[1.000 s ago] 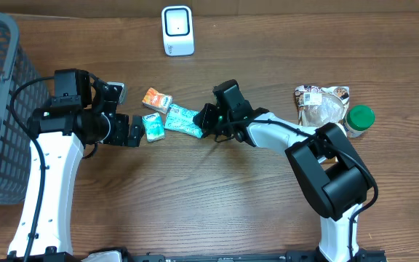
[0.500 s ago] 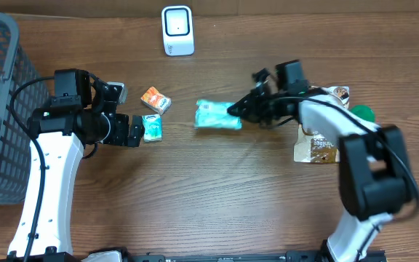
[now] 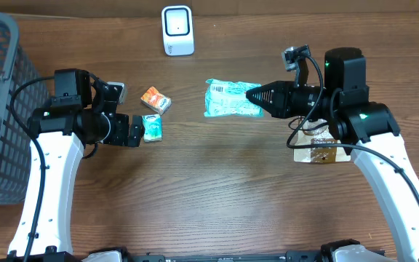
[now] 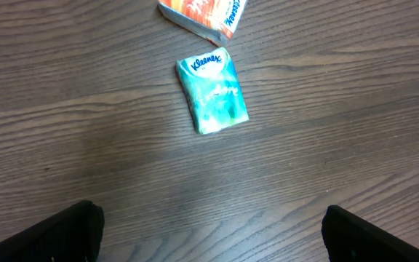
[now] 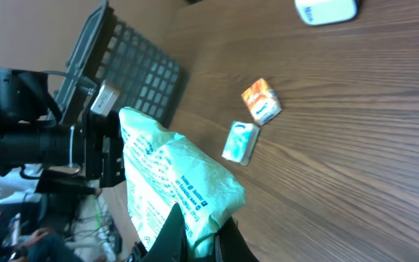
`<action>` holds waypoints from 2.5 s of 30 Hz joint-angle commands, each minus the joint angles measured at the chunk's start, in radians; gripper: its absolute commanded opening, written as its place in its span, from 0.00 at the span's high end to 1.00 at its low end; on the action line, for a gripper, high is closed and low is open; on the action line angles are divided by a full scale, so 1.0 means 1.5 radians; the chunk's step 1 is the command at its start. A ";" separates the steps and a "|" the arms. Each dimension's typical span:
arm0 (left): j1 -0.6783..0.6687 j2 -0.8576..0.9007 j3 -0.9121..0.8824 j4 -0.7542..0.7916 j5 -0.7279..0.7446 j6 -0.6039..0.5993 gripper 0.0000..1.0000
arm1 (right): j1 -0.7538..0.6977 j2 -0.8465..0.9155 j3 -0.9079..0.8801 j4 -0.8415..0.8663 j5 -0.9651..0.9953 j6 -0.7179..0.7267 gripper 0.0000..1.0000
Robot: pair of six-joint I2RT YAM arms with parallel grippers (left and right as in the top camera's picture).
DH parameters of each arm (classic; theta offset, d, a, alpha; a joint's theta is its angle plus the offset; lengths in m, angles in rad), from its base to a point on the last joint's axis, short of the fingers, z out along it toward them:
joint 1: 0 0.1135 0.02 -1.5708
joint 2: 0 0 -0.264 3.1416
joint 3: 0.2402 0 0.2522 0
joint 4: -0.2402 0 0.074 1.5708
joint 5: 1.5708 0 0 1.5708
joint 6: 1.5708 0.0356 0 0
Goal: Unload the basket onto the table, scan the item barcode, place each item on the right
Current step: 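Lift the teal packet and carry it toward the scanner, then hold the teal packet in front of the scanner window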
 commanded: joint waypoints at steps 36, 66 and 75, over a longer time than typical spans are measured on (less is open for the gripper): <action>0.001 0.002 0.003 0.001 0.010 0.014 0.00 | 0.240 0.518 0.335 0.688 0.781 -0.685 0.96; 0.001 0.002 0.003 0.001 0.010 0.014 0.00 | 0.277 0.688 0.408 0.693 0.715 -1.125 0.96; 0.001 0.002 0.003 0.001 0.010 0.014 0.00 | 0.277 0.686 0.408 0.689 0.765 -1.113 0.96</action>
